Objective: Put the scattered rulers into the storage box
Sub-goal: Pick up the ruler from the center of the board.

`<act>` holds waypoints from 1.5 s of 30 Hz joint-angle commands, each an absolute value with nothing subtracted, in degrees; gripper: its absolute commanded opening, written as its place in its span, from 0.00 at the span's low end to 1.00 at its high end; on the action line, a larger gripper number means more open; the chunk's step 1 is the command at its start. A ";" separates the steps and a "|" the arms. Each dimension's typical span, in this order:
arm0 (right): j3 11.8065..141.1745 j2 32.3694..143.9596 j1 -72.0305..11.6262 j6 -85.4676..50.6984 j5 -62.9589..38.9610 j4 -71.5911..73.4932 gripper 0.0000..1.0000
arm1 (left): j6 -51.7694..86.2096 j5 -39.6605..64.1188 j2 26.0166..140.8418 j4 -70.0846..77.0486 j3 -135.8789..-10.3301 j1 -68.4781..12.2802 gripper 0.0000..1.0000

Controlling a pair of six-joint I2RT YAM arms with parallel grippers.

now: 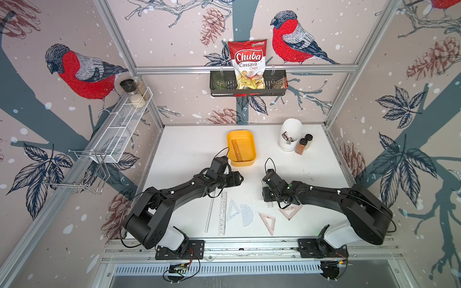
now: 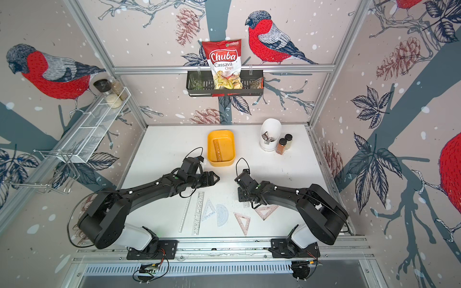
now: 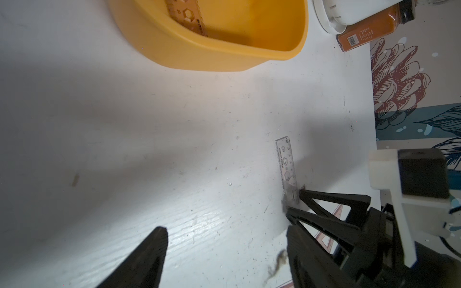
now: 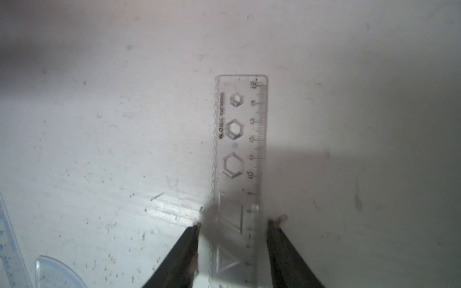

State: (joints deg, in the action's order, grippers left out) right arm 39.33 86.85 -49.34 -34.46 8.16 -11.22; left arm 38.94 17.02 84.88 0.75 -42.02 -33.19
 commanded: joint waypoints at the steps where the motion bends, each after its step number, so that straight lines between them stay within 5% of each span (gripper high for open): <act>1: 39.84 88.34 -49.82 -35.77 9.10 -11.16 0.48 | 37.90 17.81 85.24 2.55 -41.62 -33.29 0.79; 24: 53.66 101.26 -49.73 -38.72 11.69 -12.70 0.35 | 36.17 19.43 85.95 3.95 -39.32 -31.33 0.79; 45: 41.80 89.41 -46.05 -38.18 -2.45 -1.61 0.42 | 39.42 24.20 88.82 8.18 -39.58 -33.57 0.78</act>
State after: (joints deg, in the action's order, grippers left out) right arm 42.70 89.73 -45.69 -37.65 -0.45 -4.51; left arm 38.76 22.92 88.27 5.52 -39.44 -33.28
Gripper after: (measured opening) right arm 0.422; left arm 0.780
